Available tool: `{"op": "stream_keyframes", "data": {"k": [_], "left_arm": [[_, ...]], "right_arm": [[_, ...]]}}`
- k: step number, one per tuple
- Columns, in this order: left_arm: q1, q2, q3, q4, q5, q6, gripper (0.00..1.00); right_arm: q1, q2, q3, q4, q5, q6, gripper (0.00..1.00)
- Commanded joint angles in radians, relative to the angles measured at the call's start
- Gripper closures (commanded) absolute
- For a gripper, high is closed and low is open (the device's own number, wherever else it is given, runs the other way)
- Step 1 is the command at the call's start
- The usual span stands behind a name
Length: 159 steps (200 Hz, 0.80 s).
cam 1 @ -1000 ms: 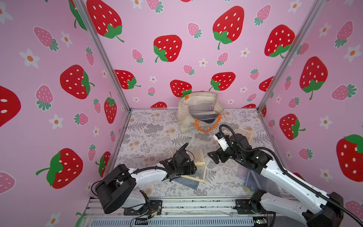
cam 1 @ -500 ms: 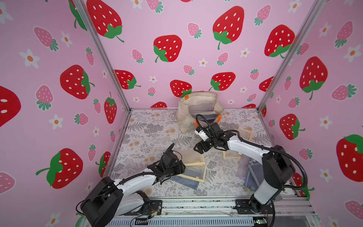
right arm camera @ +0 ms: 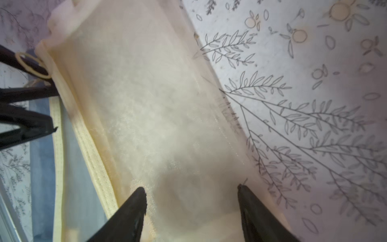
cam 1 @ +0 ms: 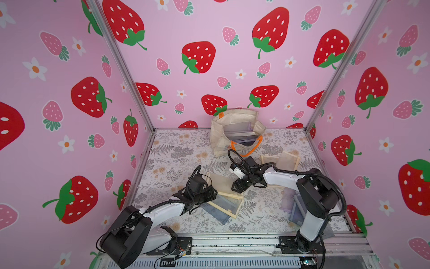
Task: Put the pencil pouch into the canvas bag
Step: Move the pencil pouches to the center of the board.
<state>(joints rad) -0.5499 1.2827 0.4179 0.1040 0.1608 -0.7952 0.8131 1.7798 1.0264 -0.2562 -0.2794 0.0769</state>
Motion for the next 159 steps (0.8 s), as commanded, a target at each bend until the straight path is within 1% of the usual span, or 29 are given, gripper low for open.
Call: {"op": "stream_keyframes", "data": {"k": [1, 16, 33, 56, 88, 106, 110, 126, 143, 159], "left_arm": [[0.006, 0.052, 0.011, -0.063, -0.001, 0.026, 0.31], [0.006, 0.075, 0.027, -0.062, 0.0, 0.035, 0.31], [0.007, 0.096, 0.053, -0.072, -0.009, 0.049, 0.31], [0.012, 0.123, 0.094, -0.095, -0.017, 0.08, 0.32], [0.03, 0.16, 0.169, -0.14, -0.018, 0.13, 0.32], [0.032, 0.151, 0.2, -0.177, -0.017, 0.153, 0.32], [0.03, 0.143, 0.203, -0.185, -0.045, 0.156, 0.32], [0.011, 0.106, 0.203, -0.219, -0.089, 0.163, 0.3], [-0.021, 0.068, 0.201, -0.263, -0.14, 0.159, 0.29], [-0.051, 0.036, 0.193, -0.29, -0.163, 0.145, 0.29]], "right_arm": [[0.065, -0.02, -0.01, -0.092, 0.135, -0.042, 0.34], [0.095, -0.043, -0.028, -0.118, 0.182, -0.038, 0.36], [0.119, -0.081, -0.069, -0.124, 0.191, -0.008, 0.39], [0.159, -0.17, -0.147, -0.092, 0.151, 0.053, 0.41], [0.157, -0.299, -0.213, -0.04, 0.103, 0.098, 0.4], [0.116, -0.352, -0.202, -0.041, 0.075, 0.107, 0.37], [0.1, -0.361, -0.199, -0.039, 0.06, 0.109, 0.37], [0.027, -0.372, -0.188, -0.017, 0.003, 0.116, 0.36], [-0.037, -0.327, -0.156, -0.011, -0.033, 0.098, 0.36], [-0.08, -0.259, -0.13, 0.021, -0.086, 0.089, 0.37]]}}
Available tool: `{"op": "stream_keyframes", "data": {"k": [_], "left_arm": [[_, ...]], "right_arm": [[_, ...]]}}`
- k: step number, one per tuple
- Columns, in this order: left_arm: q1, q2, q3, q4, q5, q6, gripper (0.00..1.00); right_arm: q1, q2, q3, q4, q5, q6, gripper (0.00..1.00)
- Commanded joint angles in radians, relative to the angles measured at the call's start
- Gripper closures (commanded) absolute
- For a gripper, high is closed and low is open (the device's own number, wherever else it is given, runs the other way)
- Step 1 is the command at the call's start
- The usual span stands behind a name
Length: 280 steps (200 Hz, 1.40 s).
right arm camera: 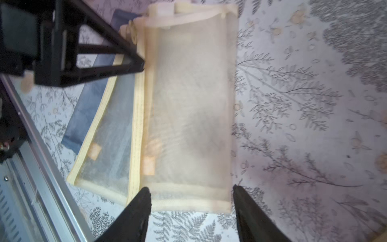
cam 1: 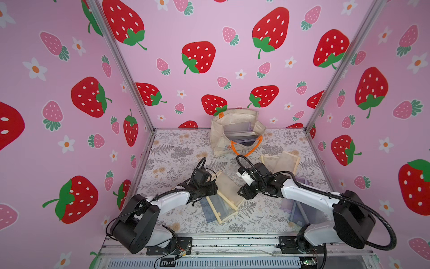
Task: Put the pencil pouch into the canvas bag
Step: Move the pencil pouches to the center of the board, then pick up the pencil pouch.
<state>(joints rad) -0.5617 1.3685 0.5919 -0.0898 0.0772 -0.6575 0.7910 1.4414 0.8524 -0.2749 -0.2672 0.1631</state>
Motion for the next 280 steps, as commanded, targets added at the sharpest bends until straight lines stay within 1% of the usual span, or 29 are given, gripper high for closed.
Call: {"op": "stream_keyframes", "data": {"k": [1, 26, 45, 69, 87, 98, 124, 150, 197, 203, 205, 209, 247, 272, 274, 280], "left_arm": [[-0.041, -0.052, 0.019, -0.097, -0.081, 0.005, 0.29], [-0.093, -0.096, -0.002, -0.09, -0.105, -0.043, 0.29], [-0.104, -0.097, -0.023, -0.043, -0.097, -0.085, 0.3], [-0.105, -0.055, -0.023, 0.026, -0.057, -0.102, 0.32], [-0.106, -0.01, -0.004, 0.051, -0.044, -0.108, 0.34], [-0.106, 0.015, -0.001, 0.071, -0.037, -0.12, 0.37], [-0.106, 0.077, 0.01, 0.12, -0.015, -0.131, 0.47], [-0.106, 0.116, 0.013, 0.157, 0.005, -0.139, 0.64], [-0.106, 0.089, -0.001, 0.12, -0.011, -0.127, 0.92], [-0.106, 0.08, -0.003, 0.109, -0.015, -0.125, 0.93], [-0.106, 0.077, -0.003, 0.105, -0.017, -0.123, 0.97], [-0.106, 0.072, -0.003, 0.098, -0.02, -0.121, 1.0], [-0.106, 0.017, -0.007, 0.06, -0.029, -0.09, 1.0], [-0.107, -0.033, -0.025, 0.1, 0.004, -0.071, 1.0], [-0.107, -0.038, -0.027, 0.104, 0.007, -0.069, 1.0], [-0.106, -0.053, -0.032, 0.114, 0.012, -0.065, 1.0]], "right_arm": [[-0.059, 0.084, 0.046, 0.042, -0.101, 0.003, 0.37], [-0.086, 0.184, 0.083, 0.1, -0.15, 0.013, 0.37], [-0.086, 0.259, 0.115, 0.137, -0.194, 0.026, 0.38], [-0.086, 0.332, 0.129, 0.169, -0.223, 0.044, 0.4], [-0.085, 0.35, 0.12, 0.183, -0.232, 0.052, 0.41], [-0.083, 0.345, 0.103, 0.199, -0.238, 0.062, 0.41], [-0.062, 0.329, 0.067, 0.23, -0.239, 0.084, 0.43], [-0.025, 0.324, 0.053, 0.255, -0.245, 0.106, 0.45], [0.032, 0.276, 0.048, 0.259, -0.229, 0.133, 0.48], [0.035, 0.265, 0.047, 0.254, -0.226, 0.133, 0.48], [0.037, 0.262, 0.048, 0.254, -0.223, 0.133, 0.48], [0.041, 0.251, 0.048, 0.247, -0.218, 0.133, 0.48], [0.055, 0.178, 0.05, 0.183, -0.164, 0.11, 0.48], [0.055, 0.159, 0.047, 0.188, -0.193, 0.112, 0.48], [0.055, 0.159, 0.047, 0.19, -0.195, 0.114, 0.5], [0.054, 0.159, 0.047, 0.196, -0.201, 0.118, 0.51]]}}
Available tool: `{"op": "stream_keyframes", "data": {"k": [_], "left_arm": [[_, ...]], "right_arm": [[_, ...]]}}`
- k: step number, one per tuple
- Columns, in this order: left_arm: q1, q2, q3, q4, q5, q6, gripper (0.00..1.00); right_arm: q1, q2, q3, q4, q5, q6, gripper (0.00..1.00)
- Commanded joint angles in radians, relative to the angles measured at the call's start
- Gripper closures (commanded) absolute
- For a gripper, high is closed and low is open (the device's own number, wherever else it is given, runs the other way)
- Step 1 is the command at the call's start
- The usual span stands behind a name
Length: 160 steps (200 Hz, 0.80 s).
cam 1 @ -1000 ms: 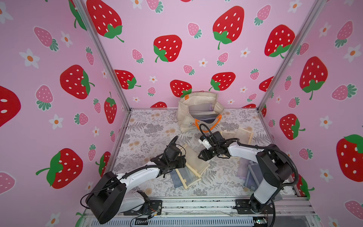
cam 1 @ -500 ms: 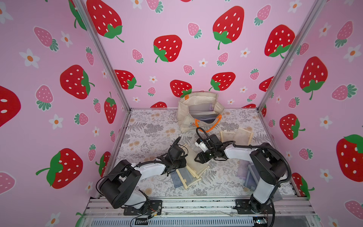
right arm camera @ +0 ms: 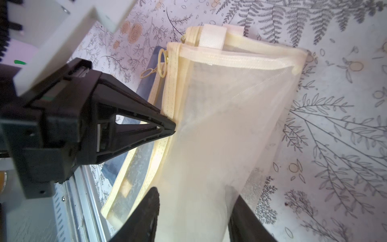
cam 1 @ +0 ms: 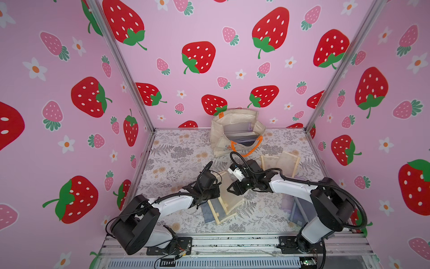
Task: Put the pencil pouch into the canvas bag
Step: Pick up the pencil pouch.
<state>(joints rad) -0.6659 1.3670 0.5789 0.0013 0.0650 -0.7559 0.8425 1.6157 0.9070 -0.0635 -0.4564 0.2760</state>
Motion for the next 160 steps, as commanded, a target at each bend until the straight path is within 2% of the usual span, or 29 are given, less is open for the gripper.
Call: {"op": "stream_keyframes", "data": {"k": [1, 83, 128, 157, 160], "left_arm": [[-0.003, -0.054, -0.02, 0.024, 0.025, 0.034, 1.0], [-0.005, -0.294, -0.105, 0.083, 0.063, 0.105, 1.0], [-0.004, -0.347, -0.119, 0.046, 0.05, 0.127, 1.0], [-0.004, -0.342, -0.129, 0.047, 0.038, 0.118, 1.0], [-0.003, -0.34, -0.132, 0.048, 0.039, 0.114, 0.98]], "right_arm": [[0.003, -0.016, -0.009, -0.014, -0.012, 0.006, 0.51], [0.003, -0.056, -0.01, 0.036, -0.056, 0.032, 0.6], [0.003, -0.148, -0.047, 0.087, -0.085, 0.031, 0.81], [0.003, -0.189, -0.054, 0.047, -0.051, 0.002, 0.96], [0.004, -0.194, -0.054, 0.041, -0.047, -0.002, 0.97]]}}
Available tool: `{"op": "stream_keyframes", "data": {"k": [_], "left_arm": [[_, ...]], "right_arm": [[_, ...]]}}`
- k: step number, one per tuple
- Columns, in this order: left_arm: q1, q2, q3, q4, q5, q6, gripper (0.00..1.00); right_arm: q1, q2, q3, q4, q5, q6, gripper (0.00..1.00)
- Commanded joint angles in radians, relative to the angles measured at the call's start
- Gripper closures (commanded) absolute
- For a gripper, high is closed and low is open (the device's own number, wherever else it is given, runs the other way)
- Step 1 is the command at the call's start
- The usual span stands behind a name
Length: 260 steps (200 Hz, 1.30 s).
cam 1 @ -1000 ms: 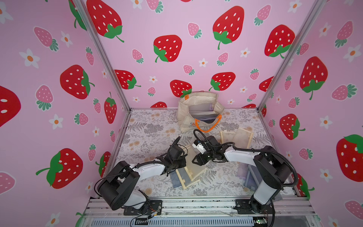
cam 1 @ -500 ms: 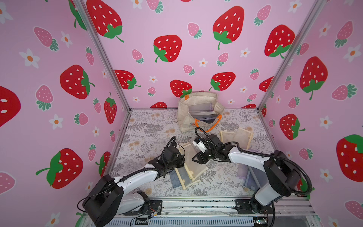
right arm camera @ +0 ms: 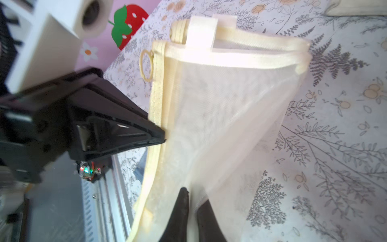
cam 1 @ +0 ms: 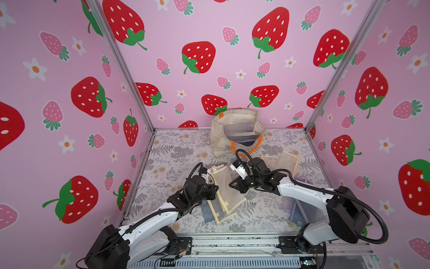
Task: Put the pencil pouch into the canvas bag
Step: Pick up the pencil pouch, then place the pencil pouch in the canvas bag.
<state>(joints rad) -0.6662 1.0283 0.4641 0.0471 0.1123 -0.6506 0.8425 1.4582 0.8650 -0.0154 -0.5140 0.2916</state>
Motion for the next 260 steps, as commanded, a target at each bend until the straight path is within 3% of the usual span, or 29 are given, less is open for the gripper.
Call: {"op": "stream_keyframes", "data": {"k": [1, 4, 22, 30, 59, 141, 193, 234, 260], "left_arm": [[-0.003, -0.002, -0.016, 0.002, -0.008, 0.008, 0.97], [-0.003, 0.0, -0.018, 0.003, -0.007, 0.008, 0.96], [-0.004, 0.014, -0.013, -0.014, -0.01, 0.005, 0.61], [-0.004, 0.016, -0.01, -0.026, -0.014, 0.002, 0.51], [-0.003, 0.002, -0.024, -0.041, -0.021, -0.006, 0.32], [0.017, -0.028, -0.067, -0.064, -0.056, -0.038, 0.3], [0.054, -0.038, -0.05, -0.077, -0.008, -0.022, 0.31], [0.115, -0.044, -0.061, -0.068, 0.047, 0.0, 0.32], [0.145, -0.033, -0.057, -0.06, 0.096, 0.01, 0.33]], "right_arm": [[0.003, -0.037, -0.013, -0.01, 0.013, -0.018, 0.98], [0.003, -0.04, -0.013, -0.015, 0.018, -0.02, 0.98], [0.003, -0.056, -0.013, -0.056, 0.058, -0.033, 1.0], [0.003, -0.071, -0.011, -0.08, 0.08, -0.047, 1.0], [0.003, -0.142, 0.013, -0.187, 0.161, -0.129, 1.0], [0.004, -0.245, 0.223, -0.342, 0.334, -0.493, 1.0], [-0.059, -0.067, 0.589, -0.425, 0.51, -0.834, 1.0], [-0.255, 0.16, 0.993, -0.548, 0.384, -0.962, 1.0], [-0.325, 0.242, 1.04, -0.481, 0.26, -1.131, 1.0]]}}
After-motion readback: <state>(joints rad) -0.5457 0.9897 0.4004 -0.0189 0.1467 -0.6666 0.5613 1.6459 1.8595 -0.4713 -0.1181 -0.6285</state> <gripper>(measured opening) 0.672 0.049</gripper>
